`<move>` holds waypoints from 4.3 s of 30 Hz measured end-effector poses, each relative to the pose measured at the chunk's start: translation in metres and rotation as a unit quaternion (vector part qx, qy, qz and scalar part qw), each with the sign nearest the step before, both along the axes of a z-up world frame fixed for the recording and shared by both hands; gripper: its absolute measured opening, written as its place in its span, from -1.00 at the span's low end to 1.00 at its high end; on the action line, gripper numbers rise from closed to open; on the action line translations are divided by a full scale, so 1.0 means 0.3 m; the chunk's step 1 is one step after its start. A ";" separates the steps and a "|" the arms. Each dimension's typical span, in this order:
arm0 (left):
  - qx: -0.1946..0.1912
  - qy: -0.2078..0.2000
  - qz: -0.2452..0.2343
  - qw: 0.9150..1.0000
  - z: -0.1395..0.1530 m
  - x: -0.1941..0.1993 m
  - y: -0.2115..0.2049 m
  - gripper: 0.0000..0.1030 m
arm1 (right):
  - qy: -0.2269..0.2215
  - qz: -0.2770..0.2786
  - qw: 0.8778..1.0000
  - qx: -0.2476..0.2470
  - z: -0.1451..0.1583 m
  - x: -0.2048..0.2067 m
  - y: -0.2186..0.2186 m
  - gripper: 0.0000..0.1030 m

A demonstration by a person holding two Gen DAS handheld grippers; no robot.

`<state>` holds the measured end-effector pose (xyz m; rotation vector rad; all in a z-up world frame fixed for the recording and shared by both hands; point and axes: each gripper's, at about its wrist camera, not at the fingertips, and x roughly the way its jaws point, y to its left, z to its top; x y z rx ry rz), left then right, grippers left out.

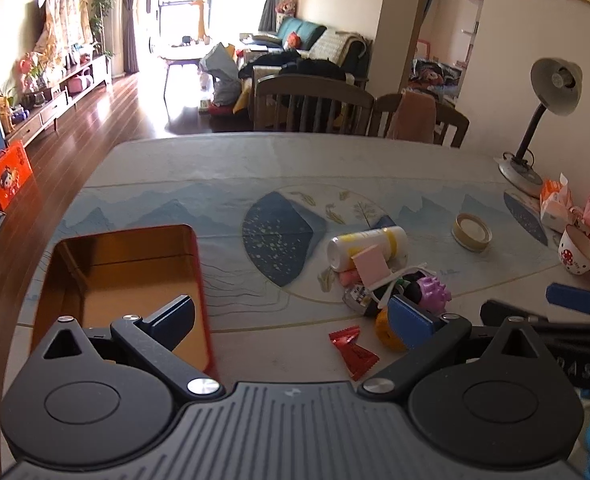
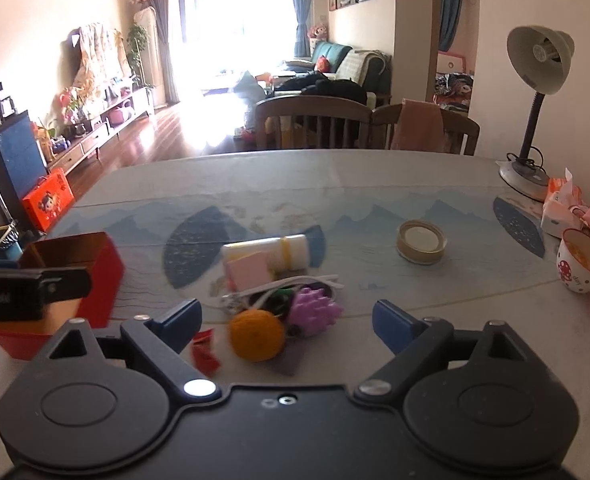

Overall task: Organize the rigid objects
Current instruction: 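Close left gripper on red candy wrapper while right gripper grasps purple spiky ball, then carry wrapper and ball into the tin box and open both grippers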

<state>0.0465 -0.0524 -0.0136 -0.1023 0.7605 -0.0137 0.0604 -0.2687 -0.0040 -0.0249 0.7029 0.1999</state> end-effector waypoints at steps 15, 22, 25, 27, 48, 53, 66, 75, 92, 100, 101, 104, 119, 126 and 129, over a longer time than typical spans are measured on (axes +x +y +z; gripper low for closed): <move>0.006 0.071 0.016 0.997 -0.209 0.172 -0.085 1.00 | 0.047 0.101 0.993 -0.042 -0.135 0.195 -0.083 0.55; 0.006 0.110 -0.004 0.994 -0.300 0.215 -0.138 1.00 | 0.077 0.127 0.988 -0.036 -0.202 0.290 -0.094 0.42; 0.010 0.119 -0.010 0.993 -0.325 0.224 -0.158 1.00 | 0.084 0.136 0.987 -0.032 -0.220 0.323 -0.093 0.41; 0.009 0.126 -0.007 0.992 -0.339 0.234 -0.165 0.99 | 0.091 0.140 0.986 -0.028 -0.228 0.339 -0.090 0.37; 0.002 0.154 -0.005 0.988 -0.398 0.289 -0.197 -0.39 | 0.154 0.146 0.977 0.034 -0.310 0.446 -0.131 0.35; 0.002 0.153 0.000 0.988 -0.397 0.290 -0.188 -0.44 | 0.168 0.147 0.973 0.060 -0.314 0.449 -0.144 0.16; -0.002 0.139 0.023 0.990 -0.355 0.270 -0.169 -0.49 | 0.153 0.134 0.977 0.065 -0.269 0.412 -0.166 -0.25; -0.008 0.124 0.041 0.991 -0.299 0.250 -0.134 -0.49 | 0.144 0.151 0.976 0.055 -0.249 0.410 -0.165 -0.35; -0.003 0.116 0.067 0.991 -0.260 0.234 -0.088 -0.49 | 0.163 0.150 0.974 0.048 -0.308 0.446 -0.149 0.00; -0.010 0.102 0.080 0.992 -0.211 0.219 -0.046 -0.49 | 0.139 0.167 0.975 0.034 -0.219 0.419 -0.135 0.00; -0.013 0.098 0.082 0.992 -0.201 0.218 -0.036 -0.49 | 0.135 0.172 0.975 0.034 -0.203 0.414 -0.130 0.00; -0.020 0.092 0.087 0.992 -0.175 0.216 -0.001 -0.49 | 0.122 0.182 0.975 0.034 -0.159 0.401 -0.107 0.00; -0.031 0.066 0.081 0.994 -0.099 0.225 0.317 -0.48 | 0.097 0.230 0.968 0.035 -0.041 0.344 0.267 0.00; -0.030 0.075 0.078 0.994 -0.124 0.235 0.503 -0.48 | 0.093 0.259 0.961 0.030 -0.042 0.318 0.498 0.00; -0.031 0.088 0.078 0.993 -0.154 0.252 0.578 -0.48 | 0.096 0.276 0.956 0.024 -0.058 0.304 0.585 0.00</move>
